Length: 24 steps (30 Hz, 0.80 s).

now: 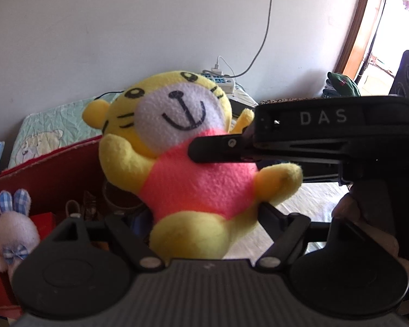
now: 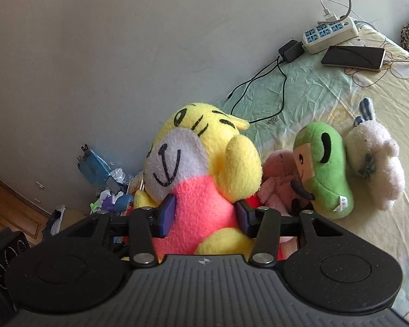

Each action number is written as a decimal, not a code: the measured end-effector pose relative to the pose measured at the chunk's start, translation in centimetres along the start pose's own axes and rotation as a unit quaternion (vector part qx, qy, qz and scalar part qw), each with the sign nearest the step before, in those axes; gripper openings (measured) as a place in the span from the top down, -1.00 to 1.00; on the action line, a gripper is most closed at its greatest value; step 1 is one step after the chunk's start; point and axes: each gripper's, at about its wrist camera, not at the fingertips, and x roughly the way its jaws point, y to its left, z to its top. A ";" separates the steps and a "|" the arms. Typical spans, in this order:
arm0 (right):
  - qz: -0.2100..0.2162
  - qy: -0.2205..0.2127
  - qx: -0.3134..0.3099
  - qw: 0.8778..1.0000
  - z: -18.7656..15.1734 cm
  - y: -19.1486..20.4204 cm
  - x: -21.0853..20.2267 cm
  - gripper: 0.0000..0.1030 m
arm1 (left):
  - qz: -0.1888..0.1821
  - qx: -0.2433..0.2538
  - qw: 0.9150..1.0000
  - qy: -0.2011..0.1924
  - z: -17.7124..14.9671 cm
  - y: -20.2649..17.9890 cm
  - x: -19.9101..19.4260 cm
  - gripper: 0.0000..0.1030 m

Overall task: Organize objects
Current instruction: 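Lift and carry the yellow tiger over the red box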

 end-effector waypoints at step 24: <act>-0.142 0.012 -0.067 0.987 -2.9 5.4 8.7 0.16 | 0.008 -0.038 0.998 0.056 -2.6 9.8 2.6 -0.66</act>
